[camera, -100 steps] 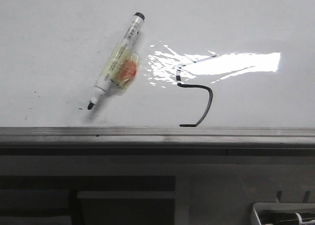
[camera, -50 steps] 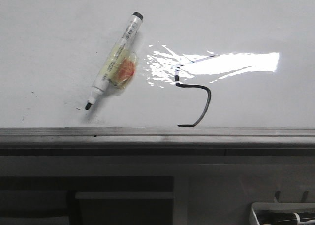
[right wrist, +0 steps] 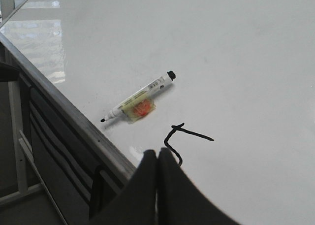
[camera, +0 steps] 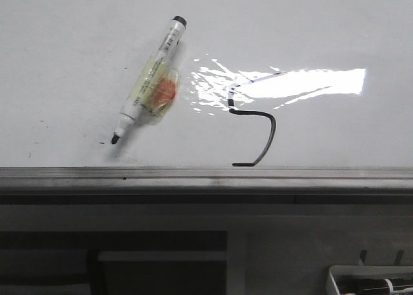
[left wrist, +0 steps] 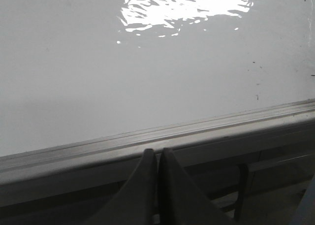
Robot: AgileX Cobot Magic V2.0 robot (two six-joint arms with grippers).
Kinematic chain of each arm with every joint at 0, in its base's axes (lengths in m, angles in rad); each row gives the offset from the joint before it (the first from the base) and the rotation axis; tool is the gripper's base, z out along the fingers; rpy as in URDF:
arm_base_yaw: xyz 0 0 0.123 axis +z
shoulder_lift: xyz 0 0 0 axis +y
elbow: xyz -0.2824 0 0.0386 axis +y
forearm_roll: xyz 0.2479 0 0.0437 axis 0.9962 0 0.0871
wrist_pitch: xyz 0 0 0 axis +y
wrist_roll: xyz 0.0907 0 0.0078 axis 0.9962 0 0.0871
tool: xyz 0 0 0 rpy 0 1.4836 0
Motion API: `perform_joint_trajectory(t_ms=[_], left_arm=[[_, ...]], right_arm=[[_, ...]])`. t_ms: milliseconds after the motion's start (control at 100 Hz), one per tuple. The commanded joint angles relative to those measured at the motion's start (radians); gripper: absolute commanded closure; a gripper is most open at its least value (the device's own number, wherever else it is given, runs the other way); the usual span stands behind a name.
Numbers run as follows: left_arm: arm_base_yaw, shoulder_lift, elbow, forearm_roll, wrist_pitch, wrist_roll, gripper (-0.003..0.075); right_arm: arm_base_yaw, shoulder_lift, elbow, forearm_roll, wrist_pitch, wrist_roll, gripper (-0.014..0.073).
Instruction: Write number 5 on whiteboard
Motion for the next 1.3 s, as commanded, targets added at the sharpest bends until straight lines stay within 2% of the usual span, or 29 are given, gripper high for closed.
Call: perform_joint_trajectory(t_ms=[0, 230, 450, 520, 560, 590, 600, 610, 630, 740, 960, 1010, 1150, 1290], left_arm=[[0.003, -0.027, 0.017, -0.017, -0.064, -0.012, 0.0741], [0.003, -0.027, 0.017, -0.017, -0.064, -0.012, 0.0741], [0.003, -0.027, 0.017, -0.017, -0.064, -0.012, 0.0741], [0.003, -0.027, 0.017, -0.017, -0.064, -0.012, 0.0741], [0.003, -0.027, 0.017, -0.017, -0.064, -0.012, 0.0741], [0.003, -0.027, 0.017, -0.017, -0.064, -0.012, 0.0741], [0.003, -0.027, 0.017, -0.017, -0.064, -0.012, 0.0741], [0.003, -0.027, 0.017, -0.017, -0.064, -0.012, 0.0741], [0.003, -0.027, 0.017, -0.017, -0.064, -0.012, 0.0741], [0.003, -0.027, 0.017, -0.017, -0.064, -0.012, 0.0741], [0.003, -0.027, 0.017, -0.017, -0.064, -0.012, 0.0741], [0.003, -0.027, 0.017, -0.017, -0.064, -0.012, 0.0741], [0.003, -0.027, 0.017, -0.017, -0.064, -0.012, 0.0741], [0.003, -0.027, 0.017, -0.019, -0.064, -0.012, 0.0741]], right_arm=[[-0.006, 0.010, -0.027, 0.001, -0.068, 0.000, 0.0655], [-0.006, 0.010, 0.002, 0.001, -0.083, 0.000, 0.0655], [-0.050, 0.010, 0.139, 0.003, -0.329, 0.000, 0.0655], [-0.112, 0.010, 0.173, -0.063, -0.361, 0.029, 0.0655], [-0.153, 0.010, 0.187, -0.137, -0.361, 0.124, 0.0655], [-0.200, 0.010, 0.201, -0.215, -0.351, 0.211, 0.0655], [-0.210, 0.010, 0.204, -0.246, -0.346, 0.281, 0.0655], [-0.220, 0.010, 0.207, -0.261, -0.342, 0.281, 0.0655], [-0.262, 0.010, 0.218, -0.321, -0.327, 0.398, 0.0655], [-0.407, 0.000, 0.245, -0.462, -0.252, 0.631, 0.0655], [-0.523, -0.155, 0.308, -0.462, -0.140, 0.637, 0.0655], [-0.543, -0.198, 0.306, -0.467, -0.070, 0.637, 0.0655], [-0.573, -0.277, 0.306, -0.467, 0.051, 0.637, 0.0655], [-0.573, -0.274, 0.306, -0.467, 0.164, 0.637, 0.0655]])
